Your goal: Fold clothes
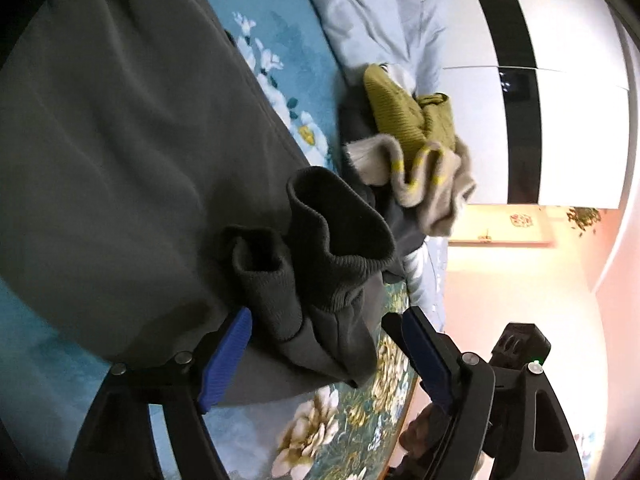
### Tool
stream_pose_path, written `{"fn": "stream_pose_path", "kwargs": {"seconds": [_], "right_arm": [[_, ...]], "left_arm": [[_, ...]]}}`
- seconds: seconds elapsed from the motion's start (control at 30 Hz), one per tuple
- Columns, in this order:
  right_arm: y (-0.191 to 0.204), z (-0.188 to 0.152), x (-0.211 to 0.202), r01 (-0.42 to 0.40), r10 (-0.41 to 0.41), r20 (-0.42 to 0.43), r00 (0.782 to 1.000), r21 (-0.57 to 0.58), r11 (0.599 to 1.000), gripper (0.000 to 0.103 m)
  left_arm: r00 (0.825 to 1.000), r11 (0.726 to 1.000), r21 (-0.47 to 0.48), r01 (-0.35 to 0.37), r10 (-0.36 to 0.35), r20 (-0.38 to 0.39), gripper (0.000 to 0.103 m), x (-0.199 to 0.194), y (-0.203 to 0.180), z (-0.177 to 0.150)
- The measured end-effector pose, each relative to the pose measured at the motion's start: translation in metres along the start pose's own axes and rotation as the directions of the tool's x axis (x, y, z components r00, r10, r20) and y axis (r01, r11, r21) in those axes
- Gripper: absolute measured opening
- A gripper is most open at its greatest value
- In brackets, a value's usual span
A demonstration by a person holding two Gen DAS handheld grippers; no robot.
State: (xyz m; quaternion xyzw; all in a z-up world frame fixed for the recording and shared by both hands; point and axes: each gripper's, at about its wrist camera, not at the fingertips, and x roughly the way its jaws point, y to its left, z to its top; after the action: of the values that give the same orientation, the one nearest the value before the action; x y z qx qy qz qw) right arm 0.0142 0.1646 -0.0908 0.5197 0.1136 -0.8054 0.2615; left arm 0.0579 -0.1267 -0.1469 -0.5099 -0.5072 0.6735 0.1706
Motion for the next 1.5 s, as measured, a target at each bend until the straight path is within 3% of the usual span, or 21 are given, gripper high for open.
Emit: {"fn": "stream_pose_path", "kwargs": {"seconds": [0.13, 0.27, 0.33, 0.4, 0.47, 0.53, 0.67, 0.73, 0.8, 1.07, 1.2, 1.33, 1.43, 1.5], "right_arm": [[-0.011, -0.003, 0.011, -0.055, 0.059, -0.042, 0.997, 0.089, 0.995, 0.068], [-0.016, -0.010, 0.010, -0.039, 0.043, -0.044, 0.998, 0.085, 0.996, 0.068], [-0.021, -0.013, 0.010, -0.039, 0.044, -0.055, 0.998, 0.092, 0.995, 0.068], [-0.026, -0.016, 0.011, -0.038, 0.045, -0.065, 0.997, 0.105, 0.994, 0.068], [-0.031, -0.019, 0.013, -0.038, 0.046, -0.071, 0.996, 0.121, 0.992, 0.068], [-0.035, -0.022, 0.015, -0.040, 0.052, -0.082, 0.995, 0.142, 0.989, 0.068], [-0.035, -0.022, 0.017, -0.052, 0.066, -0.087, 0.994, 0.157, 0.986, 0.068], [-0.032, -0.021, 0.016, -0.056, 0.068, -0.082, 0.994, 0.151, 0.987, 0.068], [-0.030, -0.018, 0.014, -0.056, 0.066, -0.074, 0.995, 0.137, 0.989, 0.068], [-0.016, -0.017, 0.021, -0.078, 0.089, -0.094, 0.992, 0.115, 0.990, 0.068], [0.003, -0.016, 0.020, -0.125, 0.131, -0.074, 0.989, 0.079, 0.989, 0.068], [0.013, -0.010, 0.023, -0.227, 0.235, -0.061, 0.970, 0.124, 0.966, 0.068], [0.017, -0.008, 0.037, -0.230, 0.244, -0.083, 0.966, 0.146, 0.962, 0.068], [0.015, -0.009, 0.052, -0.217, 0.236, -0.106, 0.966, 0.166, 0.962, 0.068]], "left_arm": [[1.000, 0.998, -0.063, 0.018, -0.017, 0.015, 0.086, 0.017, -0.003, -0.002], [0.995, 0.990, -0.107, -0.087, 0.091, 0.028, 0.085, 0.032, 0.001, 0.006], [0.993, 0.983, -0.155, -0.098, 0.107, 0.047, 0.083, 0.033, 0.008, 0.006], [0.991, 0.980, -0.167, -0.108, 0.120, 0.064, 0.074, 0.033, 0.011, 0.004], [0.987, 0.978, -0.164, -0.126, 0.140, 0.076, 0.047, 0.032, 0.013, 0.003], [0.984, 0.978, -0.150, -0.146, 0.160, 0.084, 0.035, 0.031, 0.012, 0.002], [0.978, 0.986, -0.036, -0.163, 0.167, 0.122, 0.026, 0.027, -0.010, 0.005], [0.980, 0.984, 0.094, -0.152, 0.138, 0.144, 0.025, 0.020, -0.031, 0.003], [0.982, 0.964, 0.223, -0.142, 0.108, 0.155, 0.025, 0.014, -0.050, 0.002], [0.965, 0.959, 0.108, -0.262, 0.257, 0.059, 0.025, 0.020, 0.006, 0.017], [0.979, 0.976, 0.089, -0.197, 0.191, 0.070, 0.028, 0.012, 0.008, 0.021], [0.989, 0.991, 0.026, -0.135, 0.133, 0.071, 0.033, 0.007, 0.014, 0.024], [0.987, 0.995, 0.014, -0.095, 0.092, 0.130, 0.058, -0.010, 0.012, 0.023], [0.977, 0.996, 0.021, -0.092, 0.086, 0.193, 0.058, -0.027, 0.010, 0.025]]}}
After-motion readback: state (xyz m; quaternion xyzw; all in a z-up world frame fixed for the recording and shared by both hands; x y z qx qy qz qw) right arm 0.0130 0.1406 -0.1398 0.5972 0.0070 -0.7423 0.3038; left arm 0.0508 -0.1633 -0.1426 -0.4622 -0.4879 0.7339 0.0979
